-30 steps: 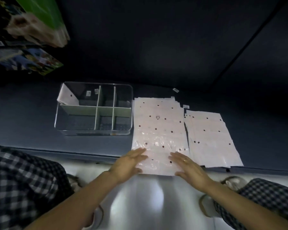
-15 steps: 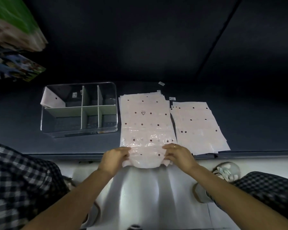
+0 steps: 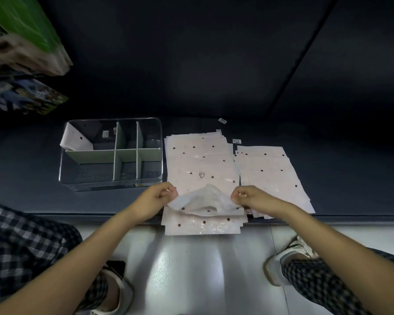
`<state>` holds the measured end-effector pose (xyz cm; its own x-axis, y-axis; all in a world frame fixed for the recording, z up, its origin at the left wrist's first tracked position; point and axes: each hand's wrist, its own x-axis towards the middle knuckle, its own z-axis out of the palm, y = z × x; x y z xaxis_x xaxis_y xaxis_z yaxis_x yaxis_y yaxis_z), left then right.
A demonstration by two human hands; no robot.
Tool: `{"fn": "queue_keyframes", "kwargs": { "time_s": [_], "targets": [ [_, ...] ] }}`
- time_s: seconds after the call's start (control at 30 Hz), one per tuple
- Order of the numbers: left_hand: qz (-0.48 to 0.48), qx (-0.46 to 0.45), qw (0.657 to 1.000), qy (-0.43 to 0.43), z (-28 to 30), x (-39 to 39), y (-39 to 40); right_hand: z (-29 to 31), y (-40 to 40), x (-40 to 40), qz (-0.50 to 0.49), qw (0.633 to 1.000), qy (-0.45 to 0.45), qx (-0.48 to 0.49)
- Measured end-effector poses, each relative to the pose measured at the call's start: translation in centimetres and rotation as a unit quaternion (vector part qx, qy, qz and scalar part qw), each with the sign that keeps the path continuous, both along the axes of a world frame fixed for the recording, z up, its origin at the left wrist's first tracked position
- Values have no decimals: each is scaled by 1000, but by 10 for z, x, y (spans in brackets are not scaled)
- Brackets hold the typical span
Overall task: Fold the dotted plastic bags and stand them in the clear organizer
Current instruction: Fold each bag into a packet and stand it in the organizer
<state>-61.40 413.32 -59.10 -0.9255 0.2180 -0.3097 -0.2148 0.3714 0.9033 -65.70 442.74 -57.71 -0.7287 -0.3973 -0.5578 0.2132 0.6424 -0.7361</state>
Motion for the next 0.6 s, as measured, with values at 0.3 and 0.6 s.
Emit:
{"fn": "queue_keyframes", "kwargs": {
  "time_s": [0.3, 0.6],
  "targets": [
    [128, -141, 936, 295, -3, -2, 28, -15, -8, -71, -235, 954, -158, -94],
    [-240, -412, 854, 208, -76, -5, 36, -49, -10, -78, -376, 922, -80, -54]
  ]
}}
